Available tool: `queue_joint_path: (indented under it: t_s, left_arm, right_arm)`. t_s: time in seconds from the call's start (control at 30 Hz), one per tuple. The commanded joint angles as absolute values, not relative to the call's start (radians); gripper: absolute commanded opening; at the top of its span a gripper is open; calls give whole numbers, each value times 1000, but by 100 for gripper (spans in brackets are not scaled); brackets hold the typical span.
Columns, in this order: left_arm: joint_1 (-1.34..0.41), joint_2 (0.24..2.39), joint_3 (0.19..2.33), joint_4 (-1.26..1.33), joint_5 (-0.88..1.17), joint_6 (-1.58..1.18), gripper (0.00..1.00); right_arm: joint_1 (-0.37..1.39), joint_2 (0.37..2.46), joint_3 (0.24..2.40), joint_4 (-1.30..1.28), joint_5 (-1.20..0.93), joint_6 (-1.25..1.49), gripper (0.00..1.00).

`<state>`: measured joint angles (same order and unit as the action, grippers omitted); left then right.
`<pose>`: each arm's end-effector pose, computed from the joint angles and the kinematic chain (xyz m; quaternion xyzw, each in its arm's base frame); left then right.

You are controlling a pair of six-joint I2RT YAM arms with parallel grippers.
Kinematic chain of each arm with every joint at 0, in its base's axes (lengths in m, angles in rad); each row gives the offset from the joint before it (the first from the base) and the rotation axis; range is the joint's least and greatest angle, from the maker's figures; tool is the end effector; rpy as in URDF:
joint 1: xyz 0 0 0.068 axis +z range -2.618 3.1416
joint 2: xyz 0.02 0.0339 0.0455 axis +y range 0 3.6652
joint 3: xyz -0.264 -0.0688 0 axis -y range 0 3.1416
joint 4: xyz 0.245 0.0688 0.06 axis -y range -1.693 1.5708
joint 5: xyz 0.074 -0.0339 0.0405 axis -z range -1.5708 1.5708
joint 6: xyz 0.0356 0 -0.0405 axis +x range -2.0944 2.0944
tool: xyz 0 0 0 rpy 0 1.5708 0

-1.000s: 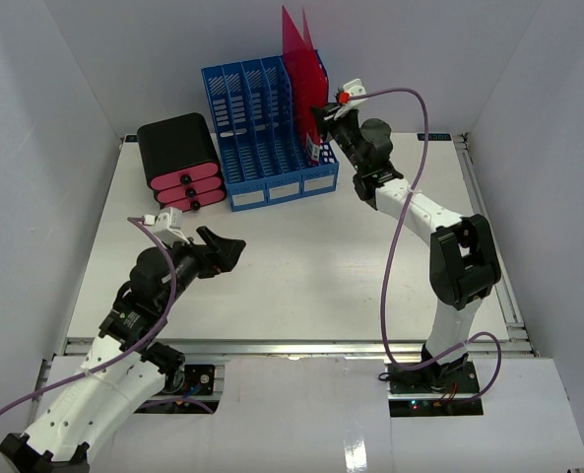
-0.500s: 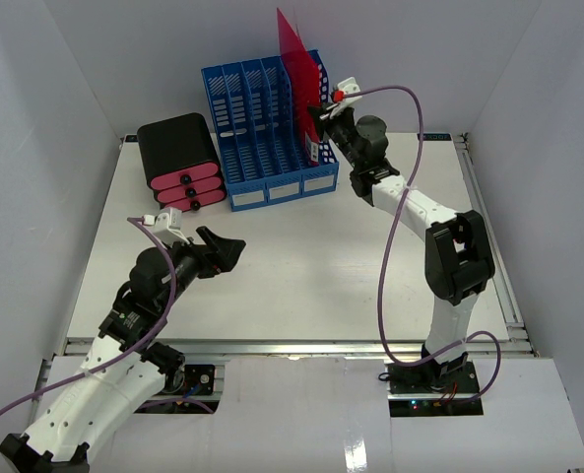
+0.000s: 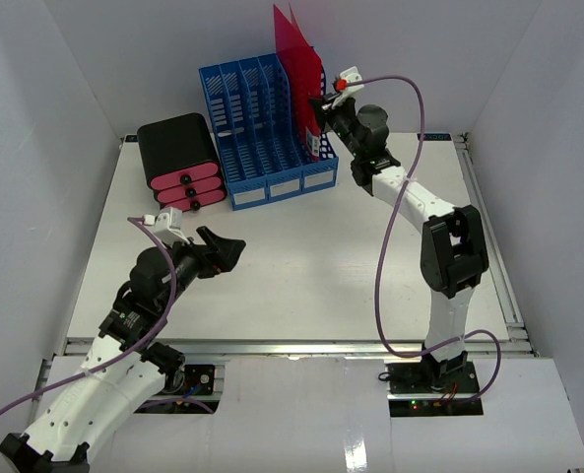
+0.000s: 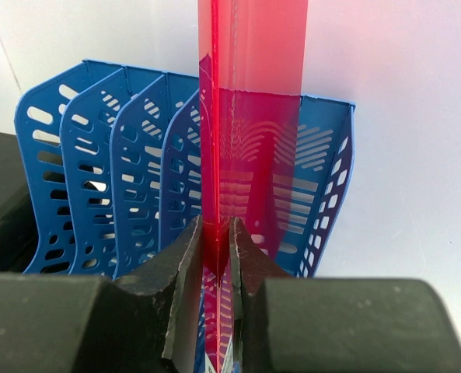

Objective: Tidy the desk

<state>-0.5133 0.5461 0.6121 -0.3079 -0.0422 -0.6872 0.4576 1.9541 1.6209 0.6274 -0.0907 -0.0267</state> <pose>0.1238 -0.0681 0.3004 -0.0813 0.7830 -0.3345 0.5181 0.4244 0.2126 0.3666 -0.1781 0.5691 0.1979 0.7780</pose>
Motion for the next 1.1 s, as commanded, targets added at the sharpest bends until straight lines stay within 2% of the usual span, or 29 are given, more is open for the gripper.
queue_joint_path:
  t_s: [0.0,0.23,0.43,0.8,1.07]
  left_arm:
    - [-511,533,635,-324,-53,-676,98]
    - [-510,540,642,-336,-61,-672,98]
    - [-510,559,647,-333,-60,-672,98]
    - [-509,569,639,-304,-34,-683,98]
    - [-511,557,632,-304,-38,-683,98]
  right_arm:
    - [459,1988,1705,681,-121,-4,8]
    - [439,2000,1694,699,-167,82,8]
    - [431,1970,1591,747,-176,133,8]
    - [417,1928,1466,841,-207,38,8]
    - [381,1925,1424,905,-303,27,8]
